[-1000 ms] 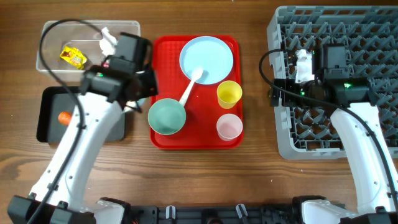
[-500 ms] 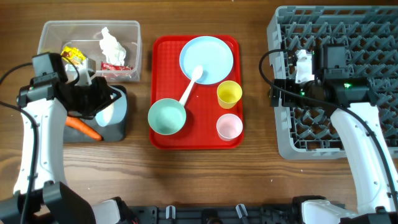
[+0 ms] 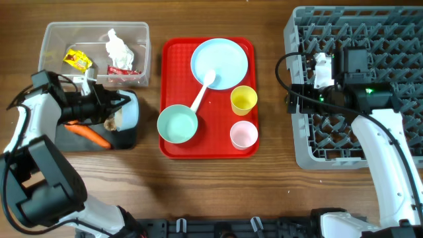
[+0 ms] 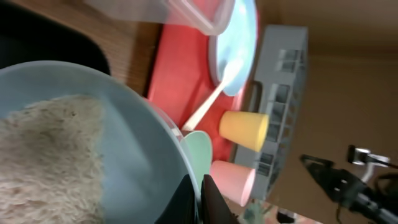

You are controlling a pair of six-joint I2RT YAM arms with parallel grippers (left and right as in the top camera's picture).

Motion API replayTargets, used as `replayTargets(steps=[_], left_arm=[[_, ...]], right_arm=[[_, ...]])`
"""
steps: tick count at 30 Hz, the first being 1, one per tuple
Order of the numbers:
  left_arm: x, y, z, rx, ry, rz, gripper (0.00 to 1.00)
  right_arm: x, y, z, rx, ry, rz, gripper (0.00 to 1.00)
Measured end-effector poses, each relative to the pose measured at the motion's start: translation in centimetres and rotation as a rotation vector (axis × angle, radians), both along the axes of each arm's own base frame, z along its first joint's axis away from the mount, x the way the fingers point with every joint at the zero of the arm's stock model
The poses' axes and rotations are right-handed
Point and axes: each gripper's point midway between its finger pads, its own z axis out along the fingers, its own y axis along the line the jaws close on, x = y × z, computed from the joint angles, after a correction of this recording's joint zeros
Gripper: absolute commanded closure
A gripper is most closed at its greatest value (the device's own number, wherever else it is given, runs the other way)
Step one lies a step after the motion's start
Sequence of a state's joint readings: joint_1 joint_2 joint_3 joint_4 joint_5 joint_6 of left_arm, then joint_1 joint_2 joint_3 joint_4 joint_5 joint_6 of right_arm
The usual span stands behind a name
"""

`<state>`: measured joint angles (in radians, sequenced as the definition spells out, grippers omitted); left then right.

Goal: Sort waste into correct bins and load items into the dishwasher rack
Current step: 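Tip the light blue bowl over the black tray to pour out rice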

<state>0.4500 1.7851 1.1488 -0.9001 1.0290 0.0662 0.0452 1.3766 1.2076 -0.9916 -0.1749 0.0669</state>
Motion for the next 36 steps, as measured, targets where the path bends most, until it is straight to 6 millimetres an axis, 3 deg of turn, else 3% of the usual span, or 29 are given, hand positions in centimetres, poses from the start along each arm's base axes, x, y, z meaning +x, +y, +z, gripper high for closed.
replayTargets(steps=[5, 13, 20, 28, 36], left_arm=[[0.3, 0.7, 1.5, -0.100, -0.056, 0.033, 0.96], [0.7, 0.1, 4.7, -0.279, -0.145, 0.041, 0.96], [0.7, 0.2, 5.8, -0.338, -0.174, 0.048, 0.96], [0.5, 3.3, 7.1, -0.403, -0.214, 0.145, 0.96], [0.5, 3.5, 7.8, -0.441, -0.238, 0.151, 0.96]], right_arm=[[0.0, 0.0, 0.0, 0.000, 0.000, 0.000, 0.00], [0.0, 0.0, 0.0, 0.000, 0.000, 0.000, 0.00], [0.0, 0.0, 0.0, 0.000, 0.000, 0.000, 0.00], [0.0, 0.0, 0.0, 0.000, 0.000, 0.000, 0.00], [0.0, 0.0, 0.0, 0.000, 0.000, 0.000, 0.00]])
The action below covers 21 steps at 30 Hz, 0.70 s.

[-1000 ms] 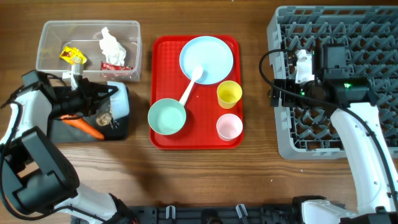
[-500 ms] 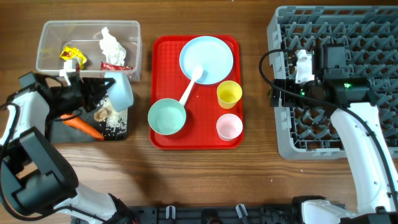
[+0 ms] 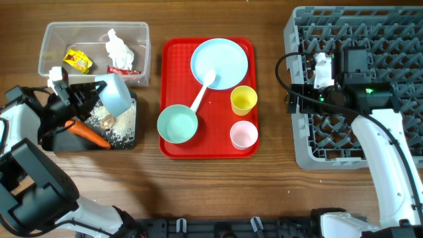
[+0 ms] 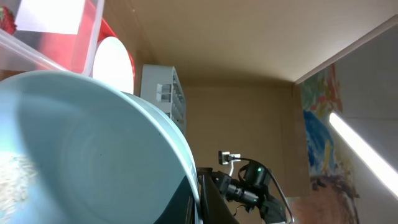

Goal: Sort waste into correct bins and load items into the dishwasher rack
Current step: 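Tip the light blue bowl over the black tray to pour out rice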

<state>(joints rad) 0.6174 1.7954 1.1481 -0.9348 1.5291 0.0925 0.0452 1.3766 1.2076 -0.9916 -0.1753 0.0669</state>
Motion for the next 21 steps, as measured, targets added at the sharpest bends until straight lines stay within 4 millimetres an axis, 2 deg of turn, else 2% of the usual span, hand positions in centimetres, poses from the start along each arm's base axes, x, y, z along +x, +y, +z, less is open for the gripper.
replayTargets(steps=[12, 21], left_arm=[[-0.02, -0.03, 0.24, -0.015, -0.004, 0.000, 0.96], [-0.53, -0.39, 0.26, -0.060, 0.059, 0.001, 0.96]], right_arm=[[-0.08, -0.01, -0.03, -0.001, 0.003, 0.000, 0.00], [-0.16, -0.01, -0.07, -0.001, 0.007, 0.000, 0.00]])
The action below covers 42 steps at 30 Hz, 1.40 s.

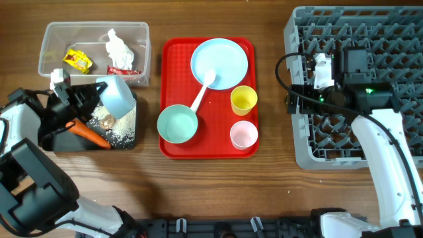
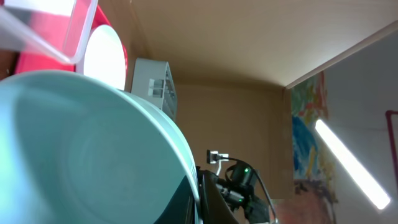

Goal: Sort waste into correct bins and load items into the dishwasher rack
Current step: 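Tip the light blue bowl over the black tray to pour out rice, then carry the empty light blue bowl back onto the red tray and release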

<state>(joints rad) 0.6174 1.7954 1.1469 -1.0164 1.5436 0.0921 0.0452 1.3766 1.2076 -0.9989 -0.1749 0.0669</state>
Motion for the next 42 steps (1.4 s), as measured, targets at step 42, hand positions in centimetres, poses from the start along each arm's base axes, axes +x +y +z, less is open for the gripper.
replayTargets(steps=[42], left_arm=[[0.2, -17.0, 8.7, 1.111, -0.541, -0.179, 0.96]], right_arm=[[-0.2, 0.0, -0.1, 0.000, 0.011, 0.000, 0.00]])
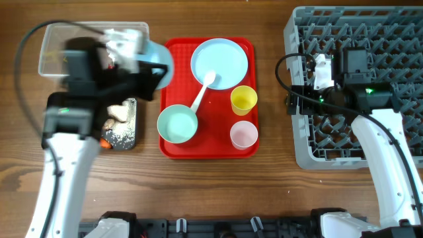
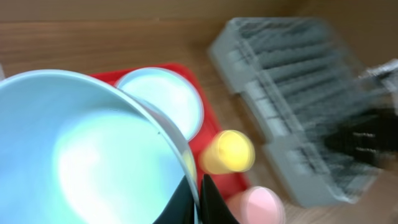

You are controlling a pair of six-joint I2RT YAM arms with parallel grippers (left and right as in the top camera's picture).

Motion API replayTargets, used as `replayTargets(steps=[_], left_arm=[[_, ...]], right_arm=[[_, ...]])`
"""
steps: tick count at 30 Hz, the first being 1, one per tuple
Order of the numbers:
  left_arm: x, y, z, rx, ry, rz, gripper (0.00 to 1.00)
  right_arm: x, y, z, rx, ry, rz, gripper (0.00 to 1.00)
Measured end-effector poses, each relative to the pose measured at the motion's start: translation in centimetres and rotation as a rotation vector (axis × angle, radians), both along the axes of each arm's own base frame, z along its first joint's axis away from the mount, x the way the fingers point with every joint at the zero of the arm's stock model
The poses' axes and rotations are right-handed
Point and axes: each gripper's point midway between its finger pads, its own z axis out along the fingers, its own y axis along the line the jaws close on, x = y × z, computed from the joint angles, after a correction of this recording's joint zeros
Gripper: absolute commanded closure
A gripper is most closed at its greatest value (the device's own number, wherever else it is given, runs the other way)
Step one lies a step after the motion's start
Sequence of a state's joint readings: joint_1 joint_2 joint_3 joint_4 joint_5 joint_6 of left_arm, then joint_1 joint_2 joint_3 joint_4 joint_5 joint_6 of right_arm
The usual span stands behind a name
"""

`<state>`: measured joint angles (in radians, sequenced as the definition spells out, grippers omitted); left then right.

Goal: Sort waste into correct bins and load items into the dishwasher rack
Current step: 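Carry the empty light blue bowl back onto the red tray and release, then reach the right gripper to the light blue bowl and grasp its rim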

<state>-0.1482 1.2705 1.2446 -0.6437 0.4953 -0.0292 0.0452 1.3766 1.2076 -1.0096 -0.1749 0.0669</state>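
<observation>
My left gripper (image 2: 200, 198) is shut on the rim of a light blue bowl (image 2: 93, 149), which looks empty inside. In the overhead view the blurred left gripper (image 1: 145, 73) holds the bowl (image 1: 158, 65) over the left edge of the red tray (image 1: 173, 151). On the tray are a pale blue plate (image 1: 219, 63), a white spoon (image 1: 202, 92), a green bowl (image 1: 177, 124), a yellow cup (image 1: 243, 100) and a pink cup (image 1: 243, 134). The grey dishwasher rack (image 1: 357, 142) stands on the right. My right gripper (image 1: 293, 99) is at its left edge; whether it is open or shut does not show.
A black bin (image 1: 122, 125) with scattered rice and a carrot lies partly hidden under my left arm. A clear bin (image 1: 53, 33) with wrappers and paper stands behind it. Bare wooden table runs along the front.
My left gripper has moved right and up with the bowl, from over the black bin to the tray's left edge. The bowl's opening now faces up. The right arm has not moved.
First the bowl, full of rice, was tipped over the black bin in my left gripper. Then rice lay scattered in the bin and the bowl was nearly empty, still tilted there. Now the empty bowl is held by the tray.
</observation>
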Motion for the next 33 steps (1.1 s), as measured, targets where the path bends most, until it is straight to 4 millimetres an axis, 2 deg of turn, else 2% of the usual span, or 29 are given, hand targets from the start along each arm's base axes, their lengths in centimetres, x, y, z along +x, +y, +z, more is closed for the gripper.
replayTargets(steps=[3, 6, 7, 10, 14, 16, 21, 27, 30, 33], left_arm=[[1.4, -2.4, -2.9, 0.172, -0.002, 0.055, 0.96], [3.0, -4.1, -7.5, 0.312, 0.044, 0.081, 0.96], [3.8, -4.6, -9.9, 0.361, 0.073, 0.088, 0.96], [5.1, -4.8, -14.9, 0.440, 0.146, 0.099, 0.96], [5.9, -4.5, -19.5, 0.502, 0.212, 0.108, 0.96], [6.0, -4.6, -20.4, 0.511, 0.222, 0.108, 0.96], [6.0, -4.6, -21.0, 0.518, 0.234, 0.106, 0.95], [5.2, -4.5, -21.5, 0.520, 0.273, 0.095, 0.61], [4.9, -4.5, -21.7, 0.519, 0.287, 0.087, 0.52], [4.8, -4.6, -21.7, 0.510, 0.295, 0.093, 0.50]], right_arm=[[0.0, 0.0, 0.0, 0.000, 0.000, 0.000, 0.00], [0.0, 0.0, 0.0, 0.000, 0.001, 0.000, 0.00], [0.0, 0.0, 0.0, 0.000, -0.001, 0.000, 0.00], [0.0, 0.0, 0.0, 0.000, 0.001, 0.000, 0.00], [0.0, 0.0, 0.0, 0.000, 0.000, 0.000, 0.00], [0.0, 0.0, 0.0, 0.000, 0.000, 0.000, 0.00], [0.0, 0.0, 0.0, 0.000, 0.000, 0.000, 0.00], [0.0, 0.0, 0.0, 0.000, 0.000, 0.000, 0.00], [0.0, 0.0, 0.0, 0.000, 0.000, 0.000, 0.00], [0.0, 0.0, 0.0, 0.000, 0.000, 0.000, 0.01]])
